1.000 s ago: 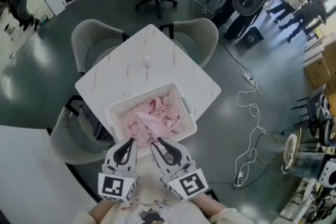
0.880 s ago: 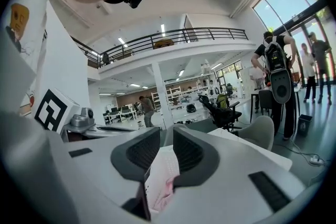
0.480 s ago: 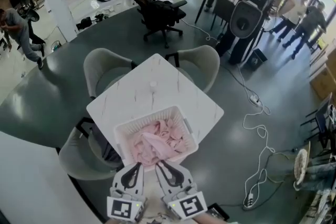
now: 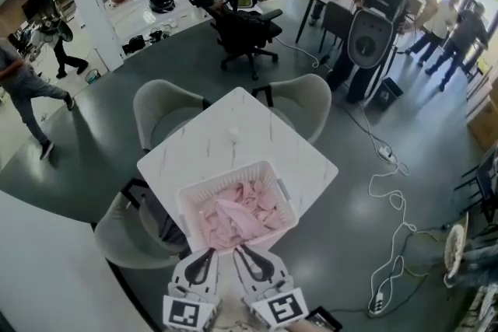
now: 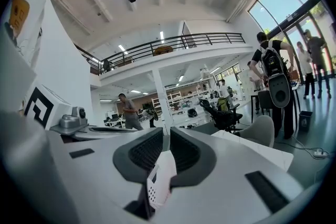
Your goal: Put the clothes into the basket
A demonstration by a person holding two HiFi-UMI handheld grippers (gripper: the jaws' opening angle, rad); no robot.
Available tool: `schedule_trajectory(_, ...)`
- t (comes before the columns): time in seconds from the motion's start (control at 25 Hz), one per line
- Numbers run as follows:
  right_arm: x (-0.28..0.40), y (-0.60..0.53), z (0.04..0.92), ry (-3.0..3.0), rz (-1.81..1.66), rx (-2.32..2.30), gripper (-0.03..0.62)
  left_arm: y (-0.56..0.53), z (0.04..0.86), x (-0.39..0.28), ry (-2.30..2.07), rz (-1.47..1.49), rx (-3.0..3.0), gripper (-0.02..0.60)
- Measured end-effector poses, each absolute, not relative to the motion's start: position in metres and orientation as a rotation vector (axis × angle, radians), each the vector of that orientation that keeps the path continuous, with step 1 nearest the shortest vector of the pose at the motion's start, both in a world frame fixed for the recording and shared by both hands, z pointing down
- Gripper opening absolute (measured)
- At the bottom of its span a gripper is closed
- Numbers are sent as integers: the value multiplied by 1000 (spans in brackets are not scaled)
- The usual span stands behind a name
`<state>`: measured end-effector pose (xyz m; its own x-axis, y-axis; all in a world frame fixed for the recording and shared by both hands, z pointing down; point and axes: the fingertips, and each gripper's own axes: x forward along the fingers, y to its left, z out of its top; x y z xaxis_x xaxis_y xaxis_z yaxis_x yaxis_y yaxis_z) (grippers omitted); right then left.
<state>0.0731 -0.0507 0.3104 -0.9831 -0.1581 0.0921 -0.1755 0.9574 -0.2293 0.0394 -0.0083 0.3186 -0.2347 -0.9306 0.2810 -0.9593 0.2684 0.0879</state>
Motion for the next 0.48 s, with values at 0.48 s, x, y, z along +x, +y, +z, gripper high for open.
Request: schedule_trajectory(0.48, 90, -42, 319, -3028, 400, 241, 46, -3, 320, 57, -2269, 125, 1732, 11)
